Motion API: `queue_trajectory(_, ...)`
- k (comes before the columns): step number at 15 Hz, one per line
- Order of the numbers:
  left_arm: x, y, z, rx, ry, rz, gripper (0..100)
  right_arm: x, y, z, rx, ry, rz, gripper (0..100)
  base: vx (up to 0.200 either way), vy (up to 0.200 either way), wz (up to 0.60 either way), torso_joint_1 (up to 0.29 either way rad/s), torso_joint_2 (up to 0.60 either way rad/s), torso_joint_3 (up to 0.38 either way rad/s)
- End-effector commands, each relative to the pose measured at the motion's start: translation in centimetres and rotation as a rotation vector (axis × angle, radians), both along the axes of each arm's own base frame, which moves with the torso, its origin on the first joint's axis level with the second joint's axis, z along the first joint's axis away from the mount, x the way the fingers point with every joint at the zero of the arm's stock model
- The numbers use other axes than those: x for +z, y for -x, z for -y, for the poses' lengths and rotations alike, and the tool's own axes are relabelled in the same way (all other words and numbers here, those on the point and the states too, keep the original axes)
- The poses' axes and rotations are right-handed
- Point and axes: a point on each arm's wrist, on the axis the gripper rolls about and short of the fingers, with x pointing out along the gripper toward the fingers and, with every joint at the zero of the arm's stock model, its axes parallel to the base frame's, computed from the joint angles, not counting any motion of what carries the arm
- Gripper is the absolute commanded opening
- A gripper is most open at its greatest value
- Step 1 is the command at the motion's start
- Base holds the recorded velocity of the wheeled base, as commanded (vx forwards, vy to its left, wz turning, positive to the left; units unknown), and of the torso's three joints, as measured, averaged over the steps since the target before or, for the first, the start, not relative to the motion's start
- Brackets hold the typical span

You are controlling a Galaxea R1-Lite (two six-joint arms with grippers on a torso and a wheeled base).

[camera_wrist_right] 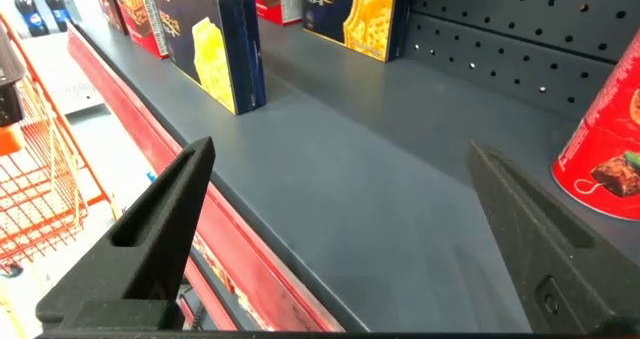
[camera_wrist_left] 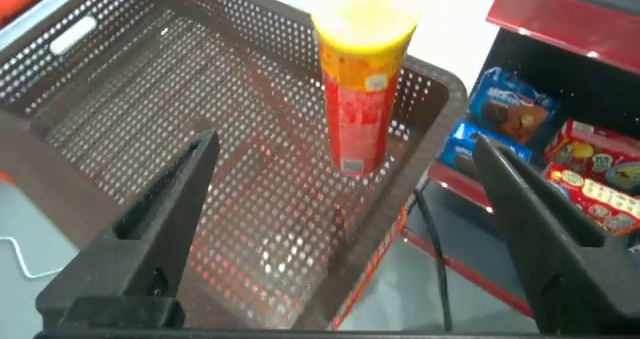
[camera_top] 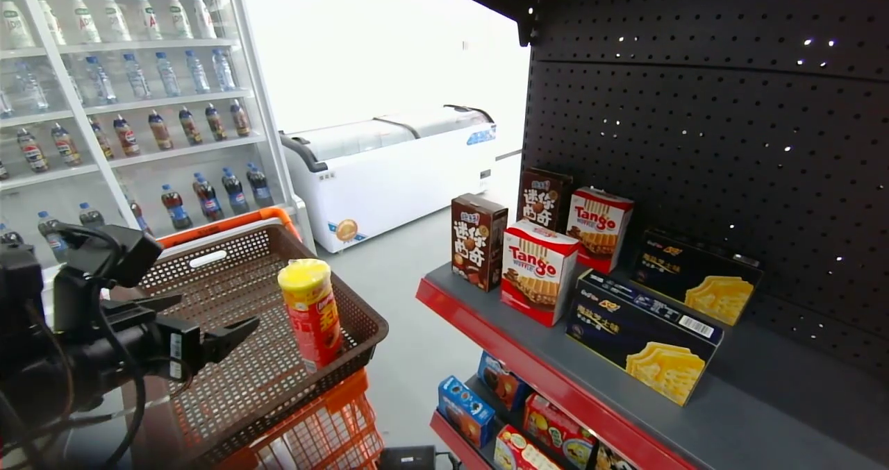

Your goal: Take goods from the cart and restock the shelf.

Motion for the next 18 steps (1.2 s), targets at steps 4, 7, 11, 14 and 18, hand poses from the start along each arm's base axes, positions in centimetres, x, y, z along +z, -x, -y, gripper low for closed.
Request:
queue_trajectory(4, -6.8, -6.2, 0.7, -0.021, -0.003, -0.127, 100, 0.0, 0.0, 0.0, 0.001, 0.001, 0.001, 100, 0.0, 0.0, 0.0, 0.0, 0.0, 0.0)
queue_trajectory(7, -9.8, -8.5, 0.8, -0.021, 0.0, -0.126, 100, 0.0, 0.0, 0.0, 0.001, 0.0, 0.001, 100, 0.0, 0.0, 0.0, 0.0, 0.0, 0.0)
queue_trajectory(11, -11.6, -11.1, 1.0, -0.024, 0.001, -0.092, 100, 0.0, 0.0, 0.0, 0.001, 0.0, 0.001, 100, 0.0, 0.0, 0.0, 0.0, 0.0, 0.0)
queue_trajectory(14, -12.5, -12.4, 1.2, -0.029, 0.001, -0.069, 100, 0.0, 0.0, 0.0, 0.001, 0.0, 0.001, 100, 0.0, 0.0, 0.0, 0.0, 0.0, 0.0)
queue_trajectory(18, -12.7, -13.9, 1.5, -0.033, 0.001, 0.0, 100, 0.0, 0.0, 0.0, 0.001, 0.0, 0.001, 100, 0.0, 0.0, 0.0, 0.0, 0.0, 0.0)
